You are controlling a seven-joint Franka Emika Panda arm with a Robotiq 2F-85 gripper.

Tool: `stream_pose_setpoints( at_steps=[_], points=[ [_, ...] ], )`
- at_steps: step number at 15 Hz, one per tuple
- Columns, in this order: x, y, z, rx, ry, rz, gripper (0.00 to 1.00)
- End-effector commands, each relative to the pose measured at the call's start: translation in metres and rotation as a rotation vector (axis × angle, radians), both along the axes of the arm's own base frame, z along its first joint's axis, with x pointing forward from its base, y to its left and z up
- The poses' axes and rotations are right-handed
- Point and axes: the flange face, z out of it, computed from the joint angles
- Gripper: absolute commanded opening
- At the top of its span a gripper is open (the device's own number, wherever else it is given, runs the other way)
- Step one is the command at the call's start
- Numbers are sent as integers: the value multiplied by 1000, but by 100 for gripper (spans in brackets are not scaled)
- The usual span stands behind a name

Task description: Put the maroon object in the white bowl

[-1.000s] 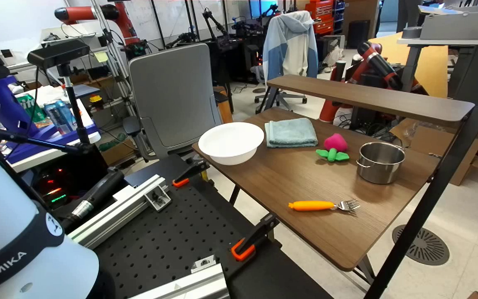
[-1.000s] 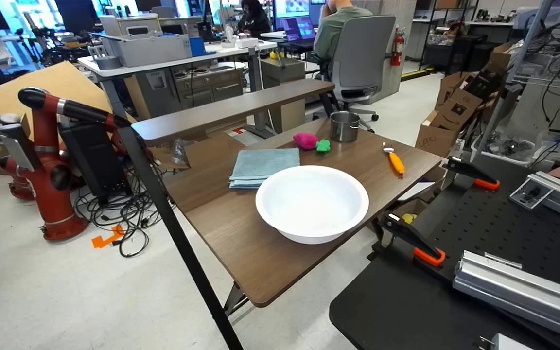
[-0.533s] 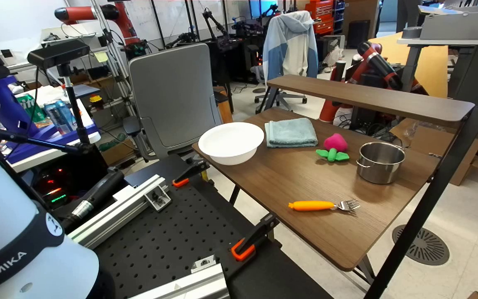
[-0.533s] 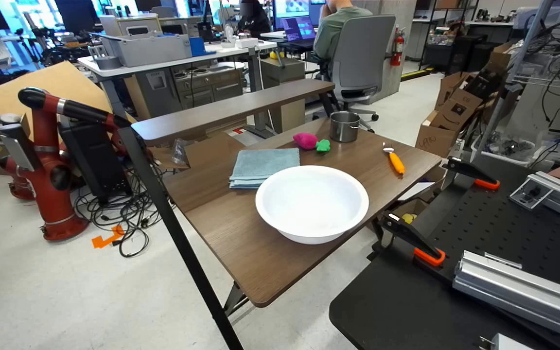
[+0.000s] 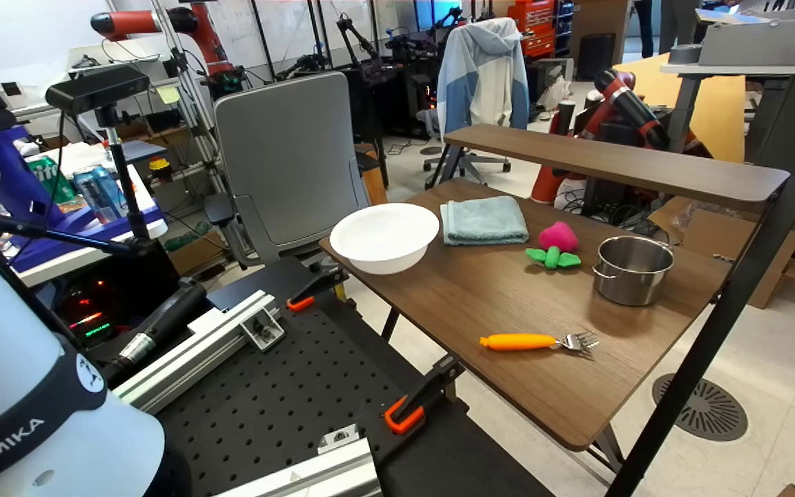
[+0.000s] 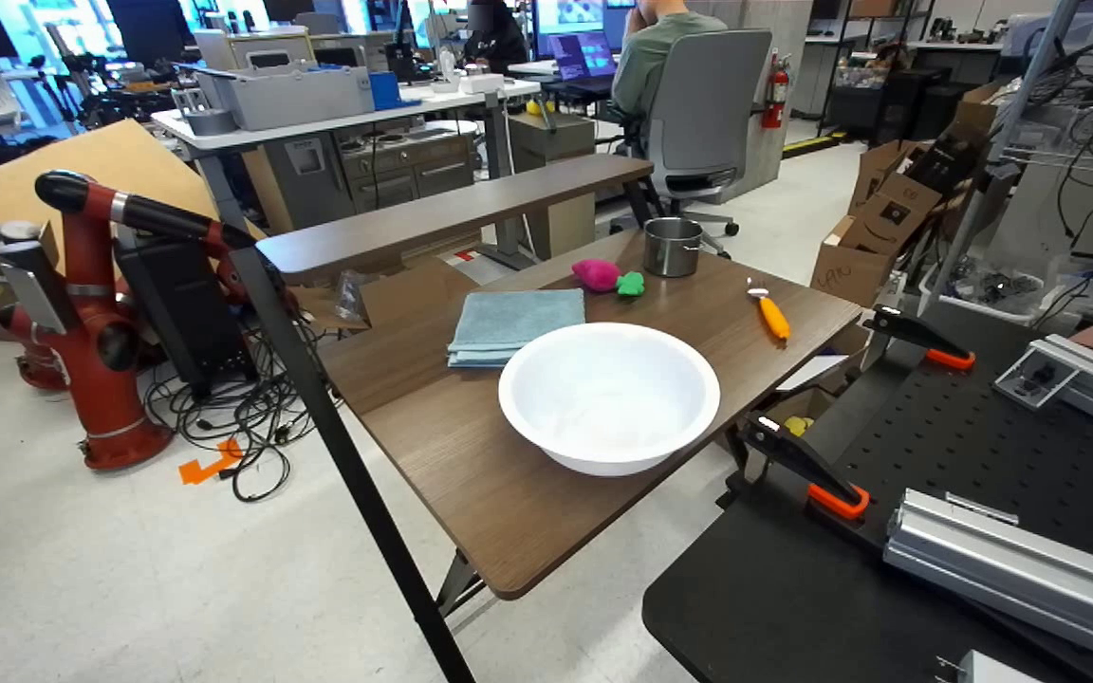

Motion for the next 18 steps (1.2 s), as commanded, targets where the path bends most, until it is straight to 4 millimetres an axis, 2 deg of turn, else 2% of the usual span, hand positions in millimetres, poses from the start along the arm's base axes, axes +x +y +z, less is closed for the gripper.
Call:
stream_pose_setpoints(
  at_steps=[1, 4, 9, 18],
  points=[
    [55, -4, -19, 61, -4, -53, 100],
    [102, 1, -50, 118, -3, -86, 100],
    [176, 25, -95, 174, -10, -165, 100],
    [283, 57, -193, 136, 43, -357, 100]
  ],
)
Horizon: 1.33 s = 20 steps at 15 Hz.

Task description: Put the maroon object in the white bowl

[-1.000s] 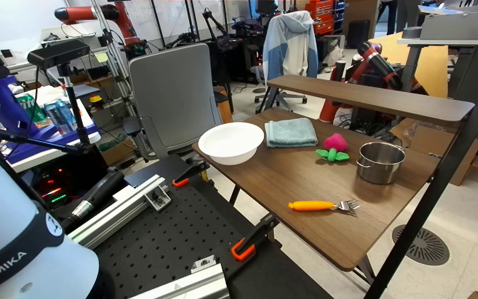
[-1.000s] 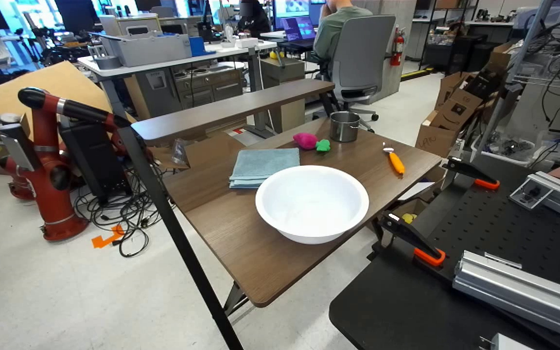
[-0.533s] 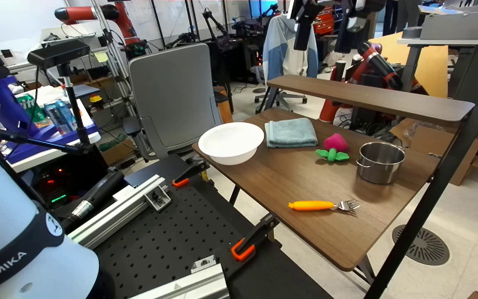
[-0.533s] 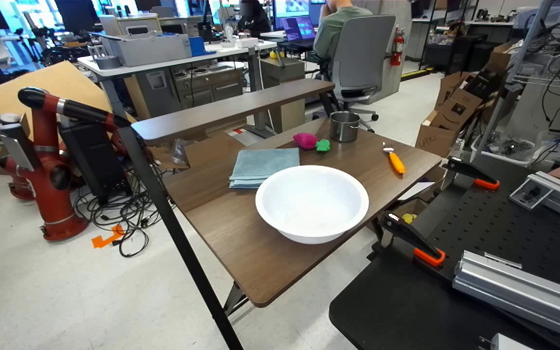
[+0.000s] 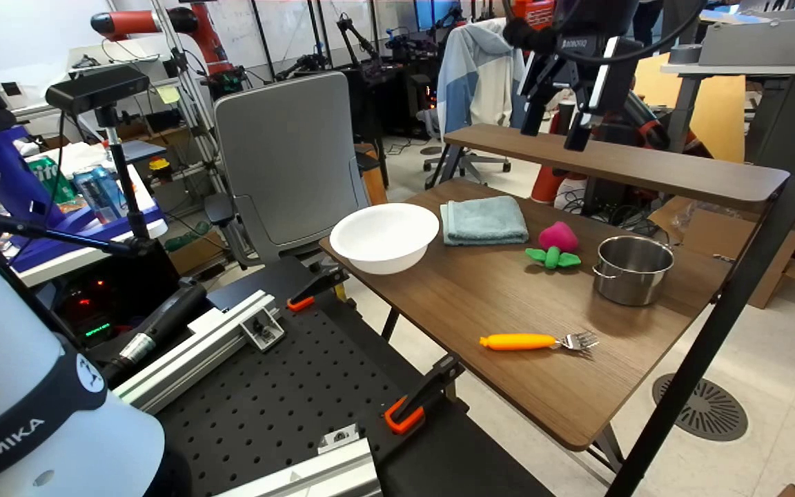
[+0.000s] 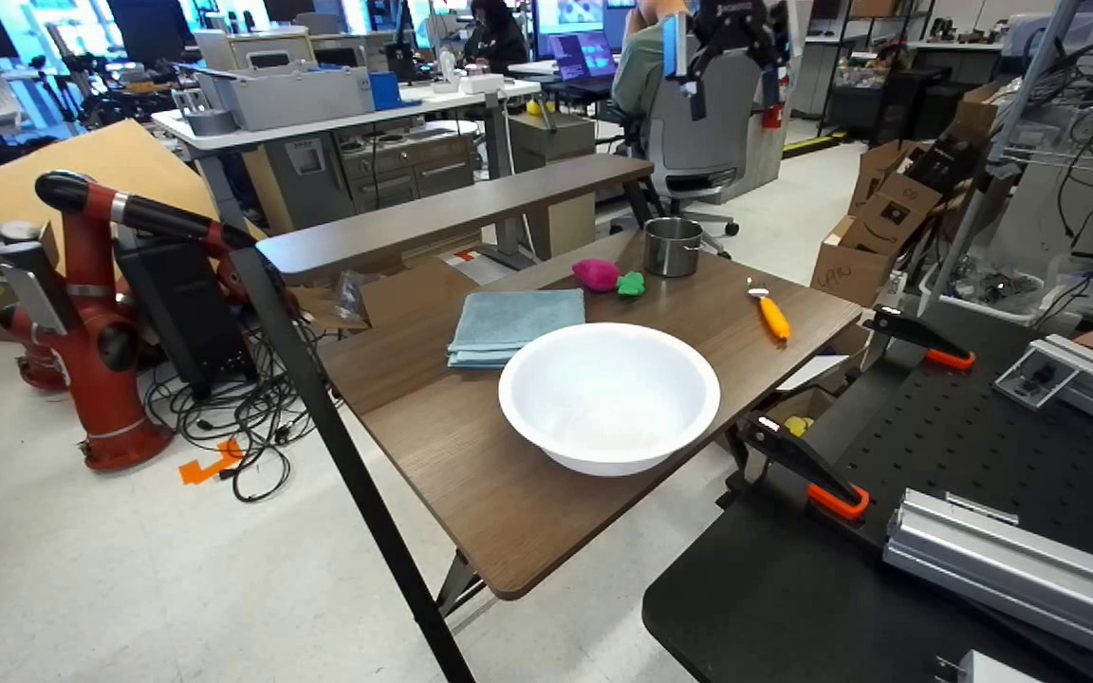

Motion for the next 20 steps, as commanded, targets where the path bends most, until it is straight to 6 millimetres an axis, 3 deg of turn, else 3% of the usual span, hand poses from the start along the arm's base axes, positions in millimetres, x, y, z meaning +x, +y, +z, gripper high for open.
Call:
stream_pose_setpoints(
  at_steps=[1, 2, 3, 5, 11, 14, 20],
  points=[
    [38, 12, -25, -34, 41, -83, 100],
    [44, 16, -35, -49, 56, -81, 100],
    [30, 13, -30, -31, 17, -52, 100],
    [40, 19, -42, -41, 34, -61, 100],
    [43, 15, -36, -45, 36, -67, 100],
    [51, 19, -49, -24, -24, -111, 100],
    [65, 57, -89, -56, -114, -216, 100]
  ],
)
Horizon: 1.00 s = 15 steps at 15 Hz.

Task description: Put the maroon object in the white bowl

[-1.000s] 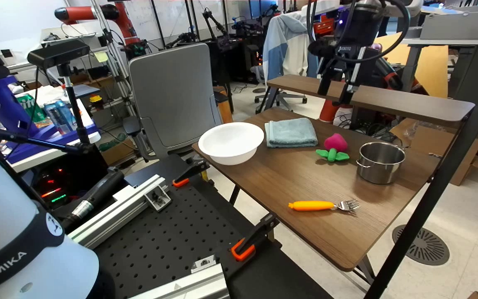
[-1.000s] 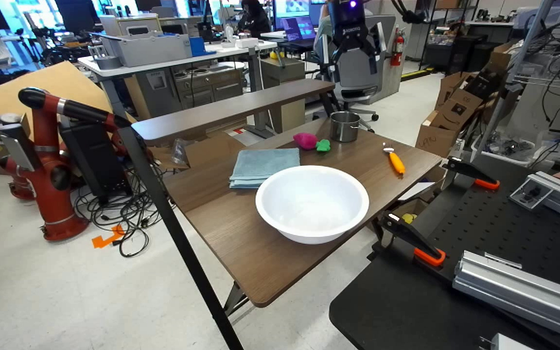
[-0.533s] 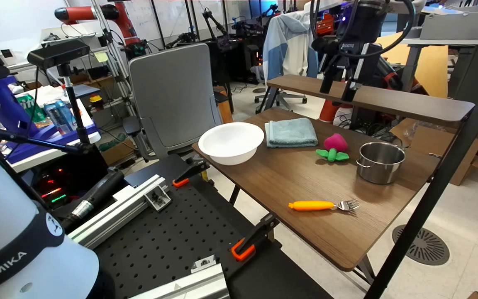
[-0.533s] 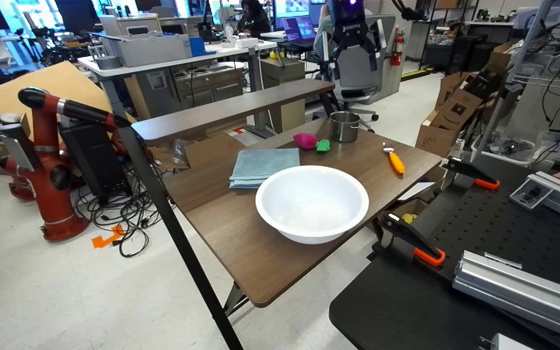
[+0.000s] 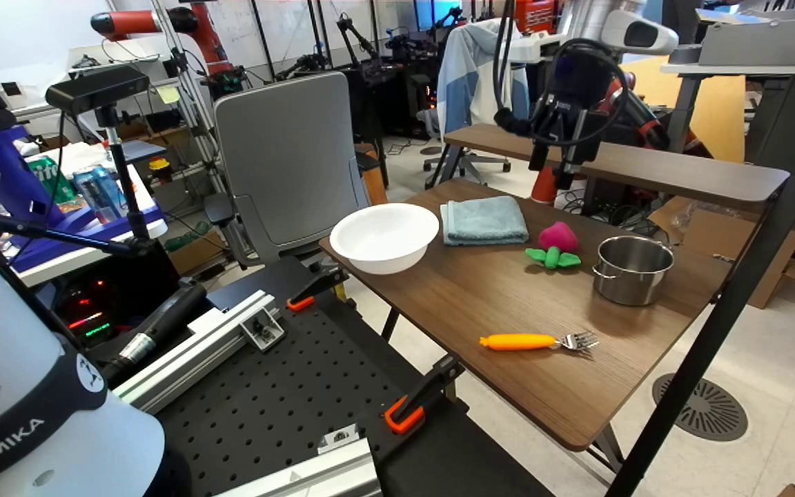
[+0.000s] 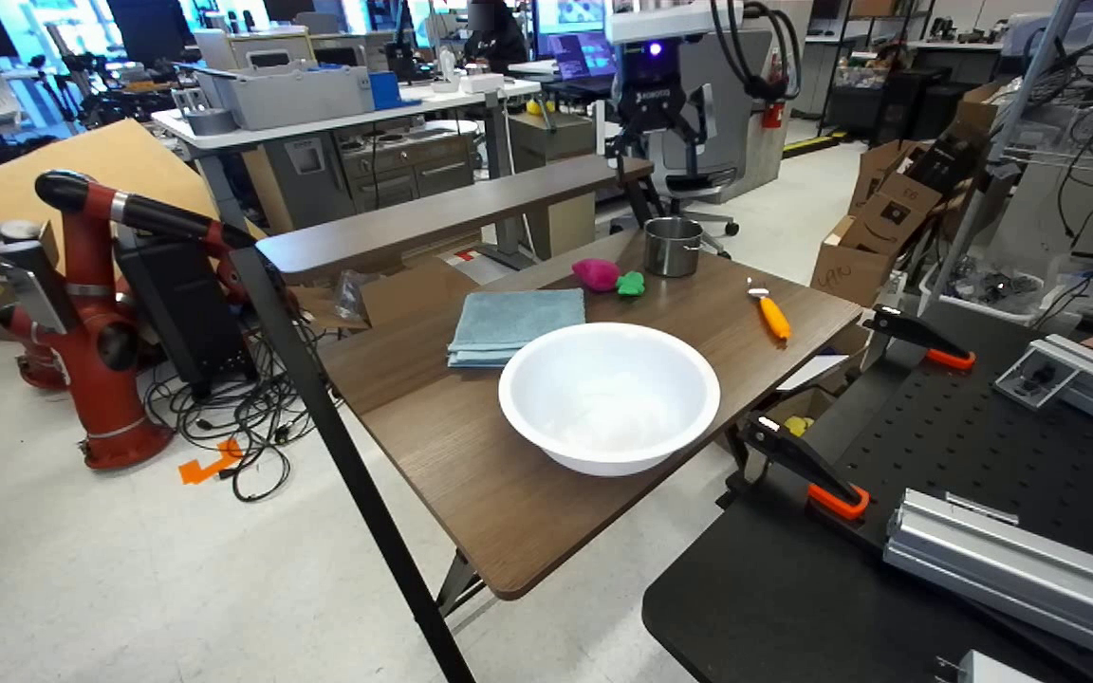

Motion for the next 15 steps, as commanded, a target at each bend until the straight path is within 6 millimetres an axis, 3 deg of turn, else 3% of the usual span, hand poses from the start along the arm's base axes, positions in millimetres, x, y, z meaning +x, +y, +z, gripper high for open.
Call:
stream_pose_setpoints(
  at_steps=[1, 11, 15],
  points=[
    [9, 19, -19, -20, -59, -75, 100],
    [31, 25, -109, -120, -131, -257, 100],
    [40, 29, -127, -166, -154, -316, 100]
  ],
)
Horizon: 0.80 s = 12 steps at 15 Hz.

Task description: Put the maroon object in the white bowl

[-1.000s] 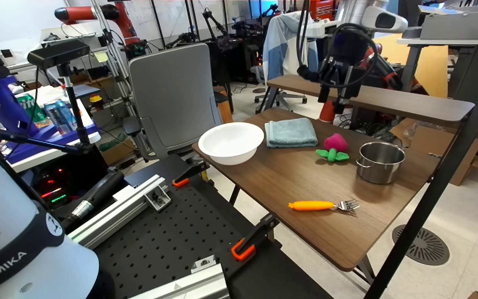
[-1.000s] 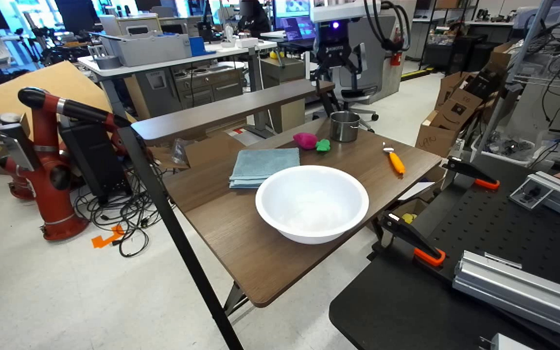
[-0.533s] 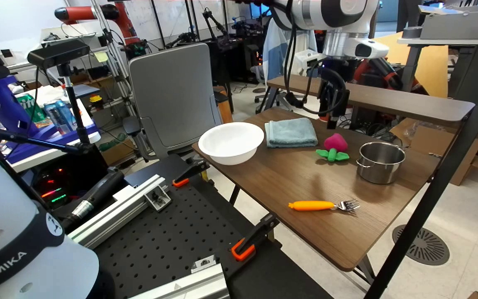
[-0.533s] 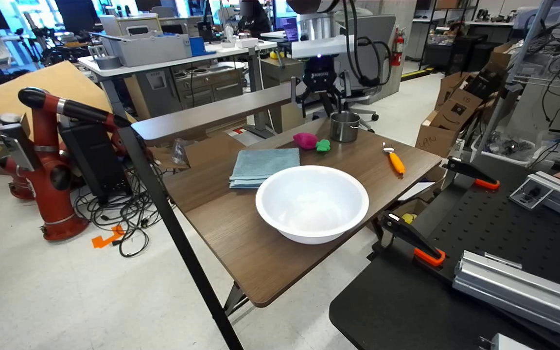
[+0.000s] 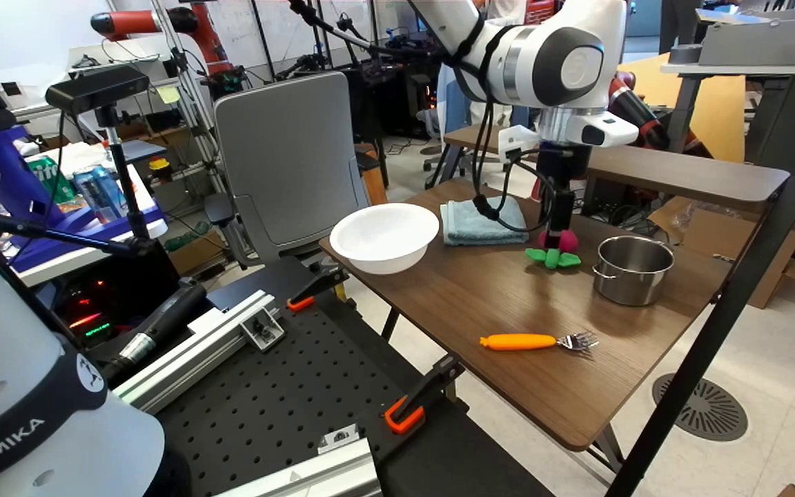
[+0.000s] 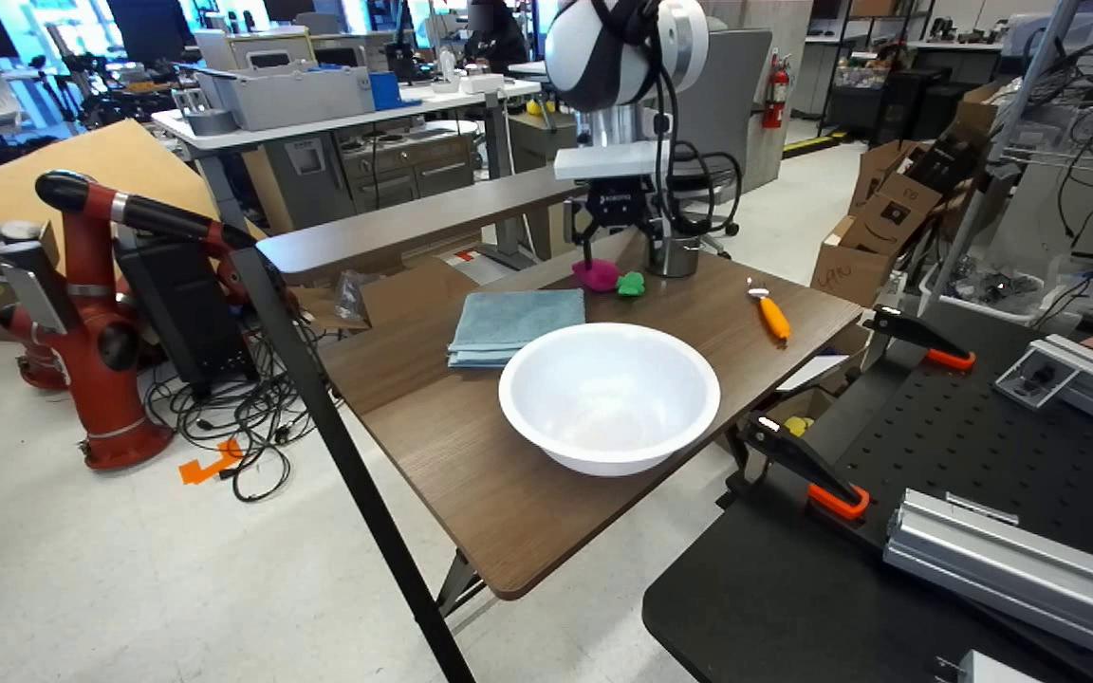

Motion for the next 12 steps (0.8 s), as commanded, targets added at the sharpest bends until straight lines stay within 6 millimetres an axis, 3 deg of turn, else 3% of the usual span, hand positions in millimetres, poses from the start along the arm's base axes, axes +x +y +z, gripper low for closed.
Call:
stream_pose_setpoints(
  at_steps=[1, 6, 7, 9, 12],
  points=[
    [16, 2, -9, -65, -41, -75, 100],
    [27, -5, -22, -105, -43, -148, 99],
    [27, -7, -26, -107, -36, -154, 75],
    [28, -11, -35, -114, -25, -164, 70],
    [29, -13, -43, -115, -18, -163, 46]
  ],
)
